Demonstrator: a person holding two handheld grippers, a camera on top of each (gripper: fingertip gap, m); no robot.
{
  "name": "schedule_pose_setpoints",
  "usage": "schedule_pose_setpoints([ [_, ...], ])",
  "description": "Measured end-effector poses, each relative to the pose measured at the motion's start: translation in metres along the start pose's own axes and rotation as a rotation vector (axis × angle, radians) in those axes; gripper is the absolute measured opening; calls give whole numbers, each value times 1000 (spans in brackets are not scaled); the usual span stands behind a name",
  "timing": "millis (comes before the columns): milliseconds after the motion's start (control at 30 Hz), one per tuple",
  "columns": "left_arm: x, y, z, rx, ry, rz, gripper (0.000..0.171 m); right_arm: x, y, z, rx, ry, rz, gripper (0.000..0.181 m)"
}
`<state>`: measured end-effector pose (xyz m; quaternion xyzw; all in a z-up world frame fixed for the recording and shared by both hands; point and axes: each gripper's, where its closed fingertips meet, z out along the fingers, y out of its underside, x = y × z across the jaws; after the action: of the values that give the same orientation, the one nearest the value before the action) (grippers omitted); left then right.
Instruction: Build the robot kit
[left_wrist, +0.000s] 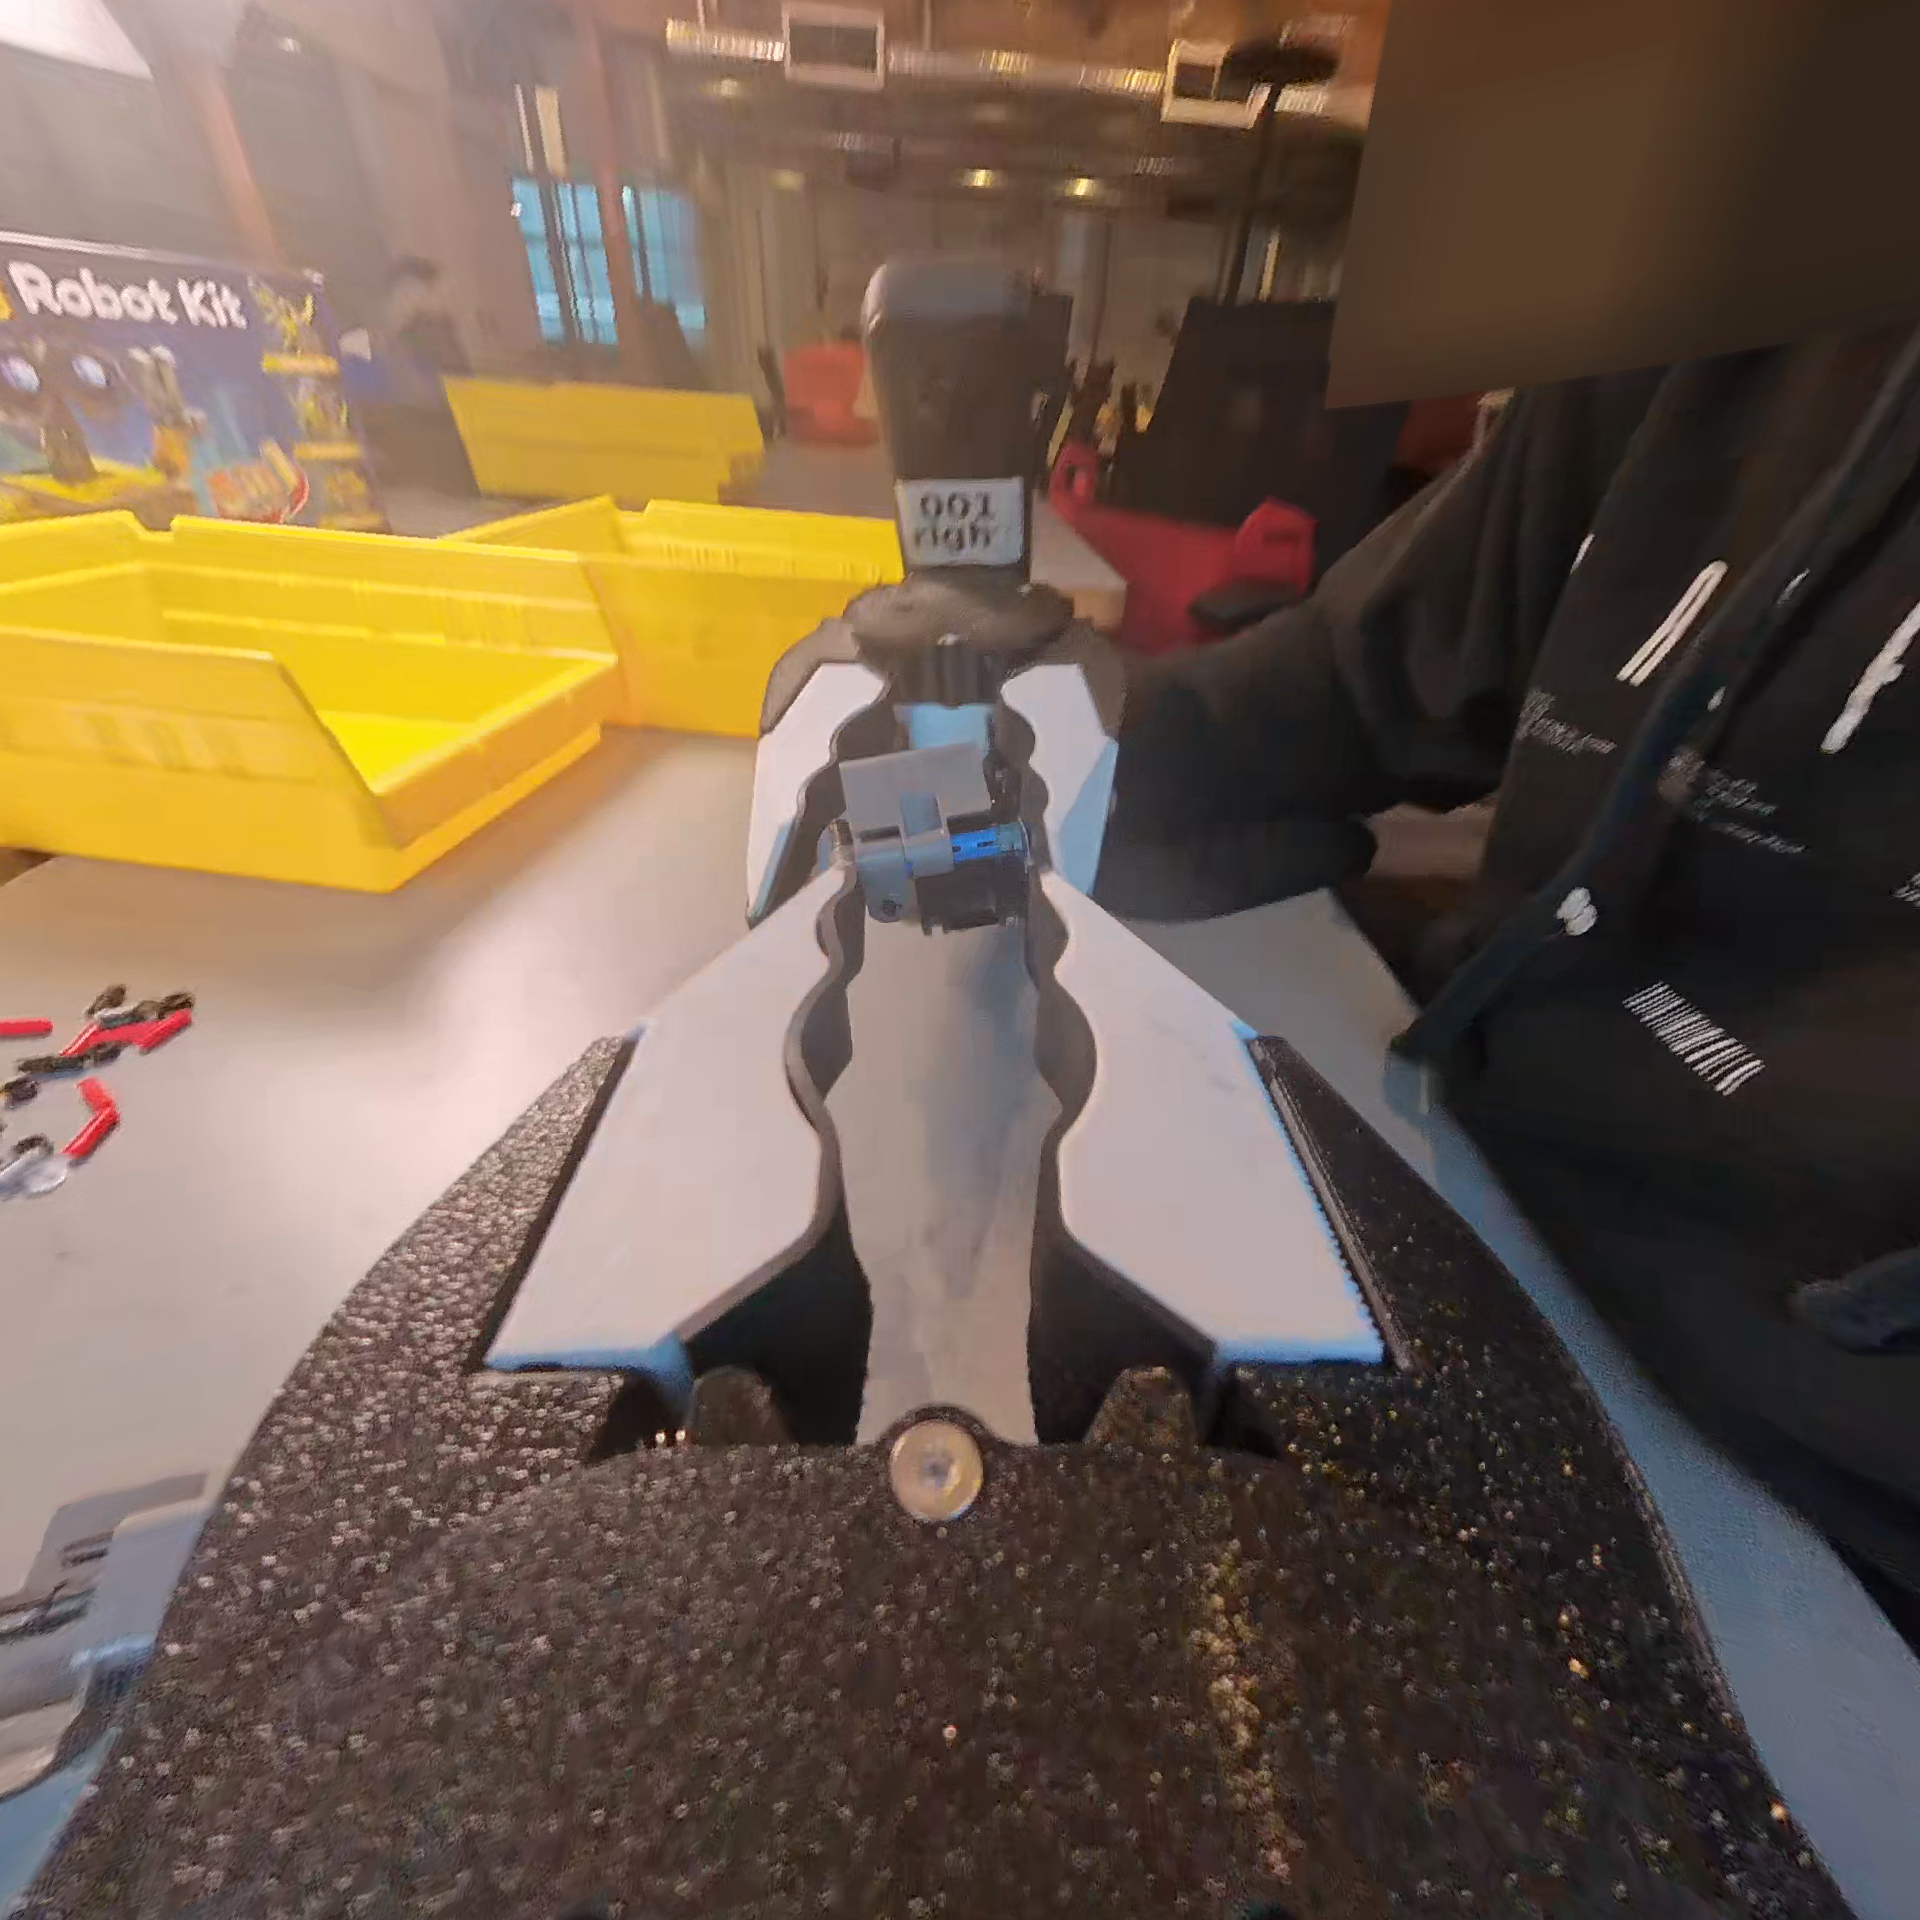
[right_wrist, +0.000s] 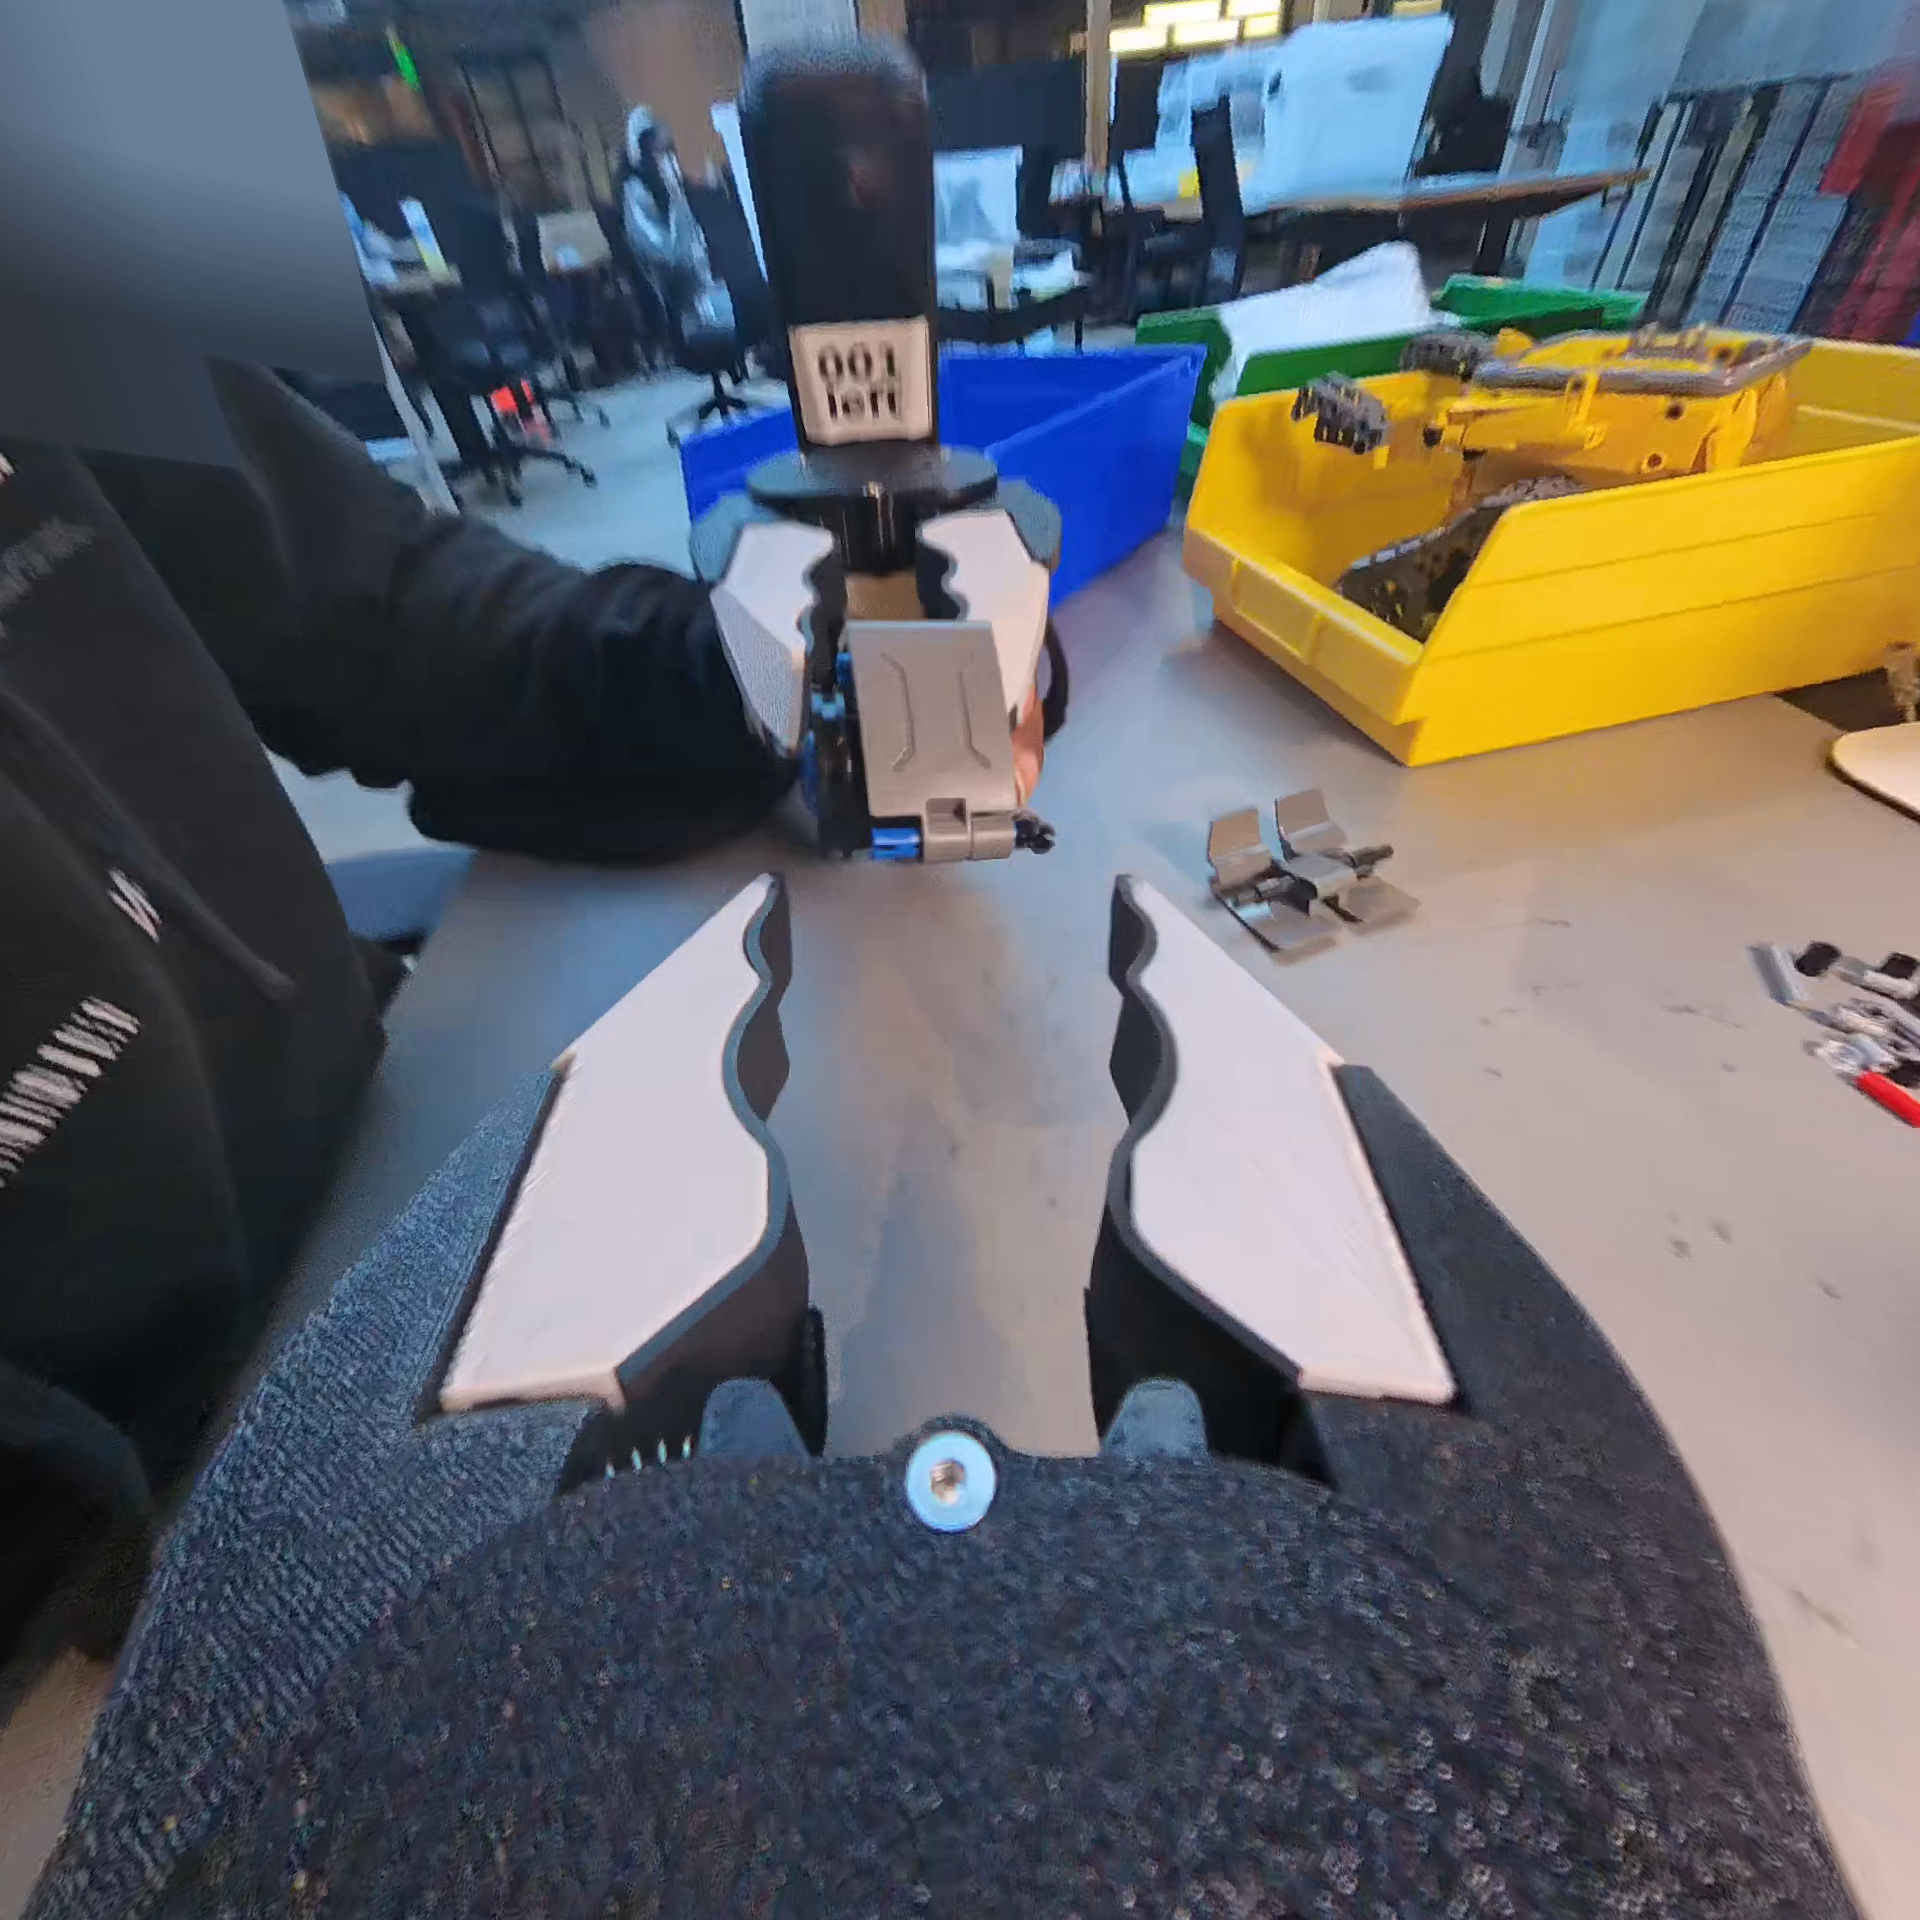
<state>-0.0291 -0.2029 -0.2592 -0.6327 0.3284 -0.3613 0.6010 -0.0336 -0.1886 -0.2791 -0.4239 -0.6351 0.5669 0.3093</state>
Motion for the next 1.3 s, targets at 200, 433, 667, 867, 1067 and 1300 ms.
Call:
schedule_pose_setpoints([
  [200, -15, 8, 3, -41, -76, -22, 32, 8, -15, -3, 49, 67, 40, 42],
  [433, -49, 56, -7, -360, -290, 68, 37, 55, 53, -11, -446, 444, -342, 42],
  [667, -59, 77, -16, -516, -357, 108, 44, 42, 92, -13, -623, 339, -98, 49],
  [867, -70, 73, -29, -519, -399, 100, 45, 24, 82, -22, -606, 223, -54, 54],
  [1067, -84, 66, -48, -511, -468, 111, 45, 32, 73, -20, -532, 204, -226, 51],
  [1300, -98, 7, -70, -182, -582, 33, 72, 33, 63, -10, -416, 220, -308, 50],
])
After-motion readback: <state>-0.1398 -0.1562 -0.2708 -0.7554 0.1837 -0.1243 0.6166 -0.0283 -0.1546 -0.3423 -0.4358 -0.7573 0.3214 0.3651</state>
